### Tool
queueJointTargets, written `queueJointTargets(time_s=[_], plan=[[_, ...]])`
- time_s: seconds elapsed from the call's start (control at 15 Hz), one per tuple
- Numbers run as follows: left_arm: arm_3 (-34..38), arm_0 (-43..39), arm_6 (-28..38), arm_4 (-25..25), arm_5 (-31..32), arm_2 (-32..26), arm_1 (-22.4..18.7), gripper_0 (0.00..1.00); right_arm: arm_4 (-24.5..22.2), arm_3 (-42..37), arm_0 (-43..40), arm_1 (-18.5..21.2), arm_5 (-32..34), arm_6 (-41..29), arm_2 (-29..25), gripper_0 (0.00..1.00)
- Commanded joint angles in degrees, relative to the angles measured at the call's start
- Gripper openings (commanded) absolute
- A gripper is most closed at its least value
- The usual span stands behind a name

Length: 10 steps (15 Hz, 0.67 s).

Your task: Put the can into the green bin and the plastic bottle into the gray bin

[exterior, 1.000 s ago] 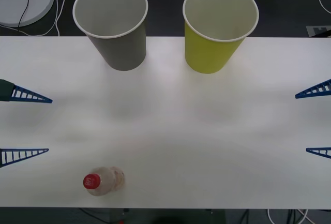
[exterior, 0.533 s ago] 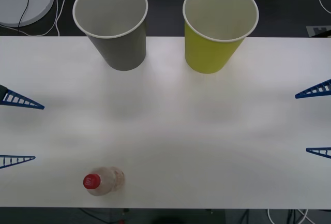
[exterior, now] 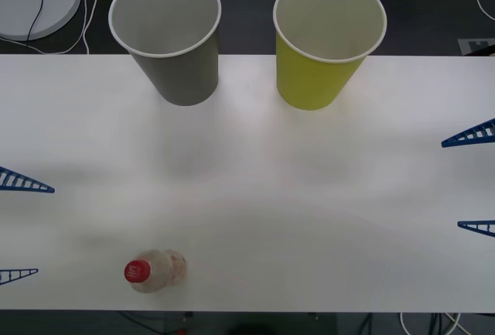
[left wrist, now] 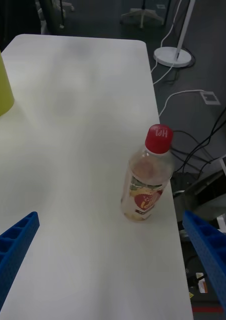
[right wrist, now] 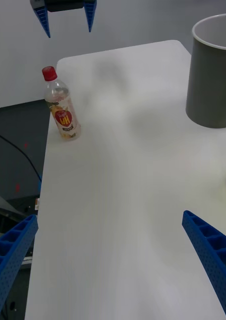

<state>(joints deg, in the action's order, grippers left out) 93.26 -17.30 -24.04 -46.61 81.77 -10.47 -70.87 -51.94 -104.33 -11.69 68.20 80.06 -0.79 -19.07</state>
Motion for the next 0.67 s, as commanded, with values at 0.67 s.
queueJointTargets(time_s=[0.67], plan=[[-10.73,0.25,-15.59,-0.42,3.48,8.36,5.21,1.0,0.0,0.01,0.0,0.0,0.01,0.0,0.0,1.0]])
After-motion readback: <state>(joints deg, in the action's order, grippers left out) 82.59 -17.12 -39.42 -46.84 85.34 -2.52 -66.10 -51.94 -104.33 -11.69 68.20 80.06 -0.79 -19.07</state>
